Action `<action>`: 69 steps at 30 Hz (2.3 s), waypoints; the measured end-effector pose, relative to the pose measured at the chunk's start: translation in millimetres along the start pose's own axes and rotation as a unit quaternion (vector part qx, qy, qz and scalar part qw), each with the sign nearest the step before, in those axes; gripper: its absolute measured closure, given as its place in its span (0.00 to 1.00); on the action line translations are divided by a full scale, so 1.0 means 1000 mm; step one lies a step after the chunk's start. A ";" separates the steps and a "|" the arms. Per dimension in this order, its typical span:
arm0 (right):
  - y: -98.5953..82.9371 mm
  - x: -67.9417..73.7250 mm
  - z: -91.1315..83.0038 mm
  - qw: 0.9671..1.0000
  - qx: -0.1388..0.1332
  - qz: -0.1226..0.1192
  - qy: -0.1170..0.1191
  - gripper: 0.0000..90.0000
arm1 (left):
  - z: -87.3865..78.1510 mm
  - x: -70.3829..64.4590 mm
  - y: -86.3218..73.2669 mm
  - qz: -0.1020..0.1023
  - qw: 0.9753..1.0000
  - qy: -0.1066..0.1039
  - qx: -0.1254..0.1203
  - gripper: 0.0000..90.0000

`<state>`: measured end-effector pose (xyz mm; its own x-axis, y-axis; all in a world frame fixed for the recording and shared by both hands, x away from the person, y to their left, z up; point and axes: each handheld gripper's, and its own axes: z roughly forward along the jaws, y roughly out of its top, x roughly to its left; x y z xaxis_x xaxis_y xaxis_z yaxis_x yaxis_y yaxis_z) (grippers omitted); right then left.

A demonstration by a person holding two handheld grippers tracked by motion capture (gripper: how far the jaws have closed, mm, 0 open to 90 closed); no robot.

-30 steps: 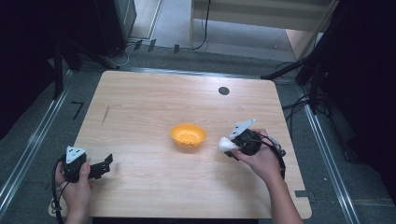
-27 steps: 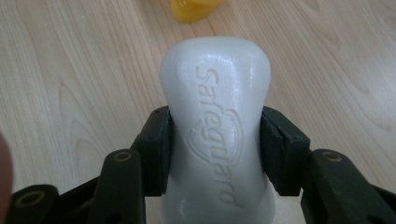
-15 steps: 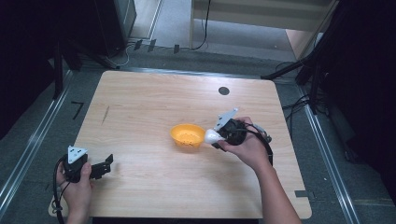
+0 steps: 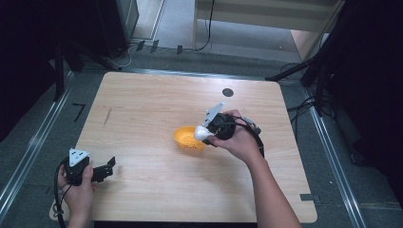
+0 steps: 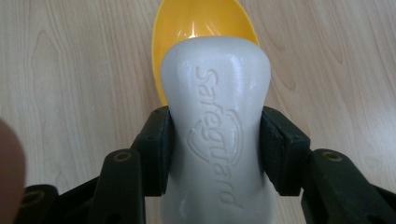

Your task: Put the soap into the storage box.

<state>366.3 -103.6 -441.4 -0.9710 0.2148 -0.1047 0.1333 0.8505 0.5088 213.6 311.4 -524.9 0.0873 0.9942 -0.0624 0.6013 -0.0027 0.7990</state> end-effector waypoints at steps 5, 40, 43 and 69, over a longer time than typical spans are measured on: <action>0.010 -0.002 0.007 1.000 0.001 -0.013 0.005 0.56 | 0.000 0.000 0.000 0.001 1.000 0.001 0.001 0.00; 0.038 -0.010 0.052 0.998 0.015 -0.027 0.046 0.52 | 0.000 0.000 0.000 -0.002 1.000 -0.002 0.000 0.00; 0.038 -0.011 0.047 0.999 0.010 -0.021 0.043 0.50 | 0.001 0.000 0.000 -0.001 1.000 -0.001 0.001 0.00; -0.020 -0.014 0.005 0.999 -0.025 0.036 0.023 0.37 | 0.001 -0.001 0.001 0.000 1.000 0.001 0.002 0.00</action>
<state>377.9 -120.6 -454.6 -0.9673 0.2521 -0.0281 0.1945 0.8081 0.5560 214.6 310.7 -525.0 0.0868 0.9943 -0.0612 0.6045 -0.0038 0.7966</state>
